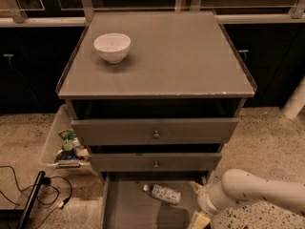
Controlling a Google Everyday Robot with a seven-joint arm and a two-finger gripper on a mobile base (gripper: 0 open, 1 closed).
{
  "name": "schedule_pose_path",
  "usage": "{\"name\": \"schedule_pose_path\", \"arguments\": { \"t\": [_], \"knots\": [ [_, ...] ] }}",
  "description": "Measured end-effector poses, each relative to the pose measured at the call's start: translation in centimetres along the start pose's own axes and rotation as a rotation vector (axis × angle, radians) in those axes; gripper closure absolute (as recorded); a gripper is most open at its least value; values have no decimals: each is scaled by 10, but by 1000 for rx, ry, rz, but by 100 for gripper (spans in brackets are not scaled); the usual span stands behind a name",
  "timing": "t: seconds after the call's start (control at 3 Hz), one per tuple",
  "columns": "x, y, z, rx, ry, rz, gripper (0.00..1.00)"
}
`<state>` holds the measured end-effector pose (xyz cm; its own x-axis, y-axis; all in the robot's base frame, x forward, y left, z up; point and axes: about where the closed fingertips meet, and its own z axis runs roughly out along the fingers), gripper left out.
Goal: Pick blue plastic bottle from bottom drawer and place on counter
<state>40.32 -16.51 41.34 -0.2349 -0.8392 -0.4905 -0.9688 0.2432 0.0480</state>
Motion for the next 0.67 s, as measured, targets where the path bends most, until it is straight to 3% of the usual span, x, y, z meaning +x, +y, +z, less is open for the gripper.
{"name": "schedule_pose_path", "arguments": {
  "t": [0.33,0.67],
  "knots": [
    [15,-28,49,36,-90,-7,0],
    [42,-37,111,36,-179,29,0]
  ]
}}
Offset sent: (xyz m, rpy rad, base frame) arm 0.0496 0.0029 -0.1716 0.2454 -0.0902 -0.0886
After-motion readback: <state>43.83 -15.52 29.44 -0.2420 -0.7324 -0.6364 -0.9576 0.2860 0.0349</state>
